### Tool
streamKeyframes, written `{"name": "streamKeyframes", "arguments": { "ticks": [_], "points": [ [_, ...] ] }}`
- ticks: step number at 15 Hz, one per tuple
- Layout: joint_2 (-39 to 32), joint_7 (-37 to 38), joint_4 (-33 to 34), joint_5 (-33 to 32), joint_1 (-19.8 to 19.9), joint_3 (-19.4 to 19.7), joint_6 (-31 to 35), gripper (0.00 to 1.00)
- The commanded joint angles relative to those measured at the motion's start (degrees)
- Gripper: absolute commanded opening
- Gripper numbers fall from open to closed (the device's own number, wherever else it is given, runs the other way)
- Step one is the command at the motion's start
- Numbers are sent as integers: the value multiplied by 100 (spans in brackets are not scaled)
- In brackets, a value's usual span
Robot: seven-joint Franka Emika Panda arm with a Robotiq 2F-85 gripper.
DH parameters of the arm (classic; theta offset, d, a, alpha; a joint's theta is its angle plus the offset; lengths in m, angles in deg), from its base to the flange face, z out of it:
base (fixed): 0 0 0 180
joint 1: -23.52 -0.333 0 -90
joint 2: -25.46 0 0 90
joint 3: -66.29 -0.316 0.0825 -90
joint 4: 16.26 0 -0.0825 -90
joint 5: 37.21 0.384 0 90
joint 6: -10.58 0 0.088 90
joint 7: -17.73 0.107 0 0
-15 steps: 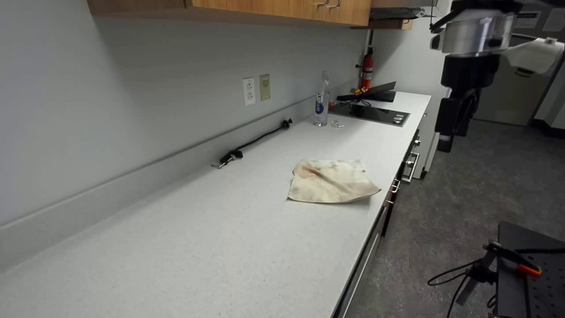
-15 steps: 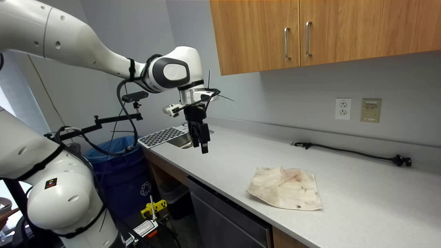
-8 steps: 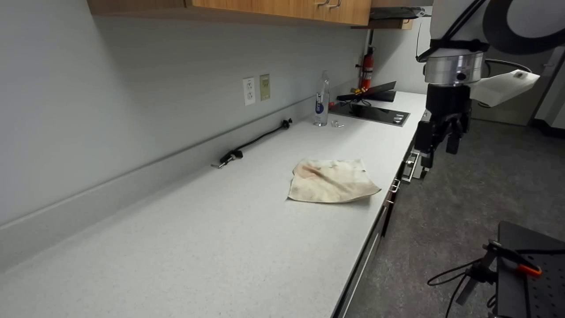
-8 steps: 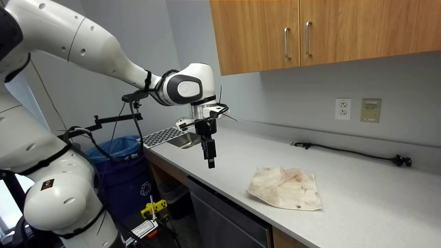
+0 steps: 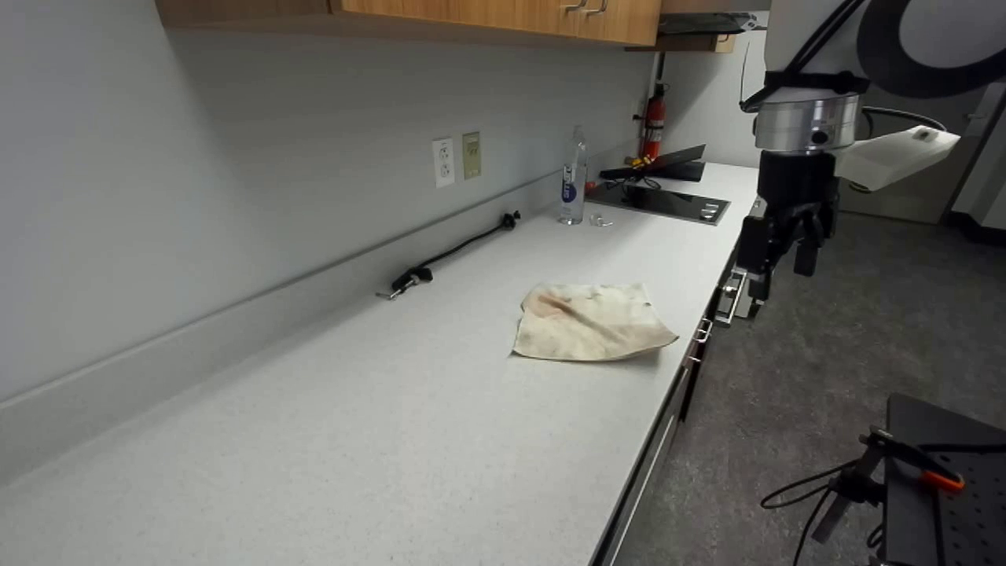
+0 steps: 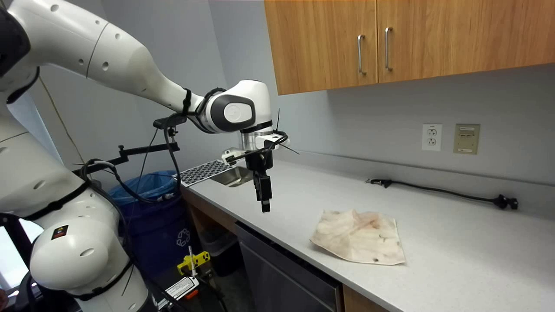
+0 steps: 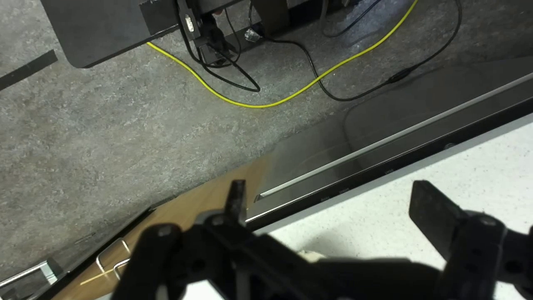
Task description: Fold the towel
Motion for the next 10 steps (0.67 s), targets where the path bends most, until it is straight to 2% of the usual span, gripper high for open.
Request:
{"name": "streamKeyframes", "arguments": {
  "ticks": [1,5,10],
  "points": [
    [-418,63,123,433,53,208,468,100],
    [-978,309,41,966,149,474,1895,100],
    [-1891,182,146,2138,45,639,3015,100]
  ]
}}
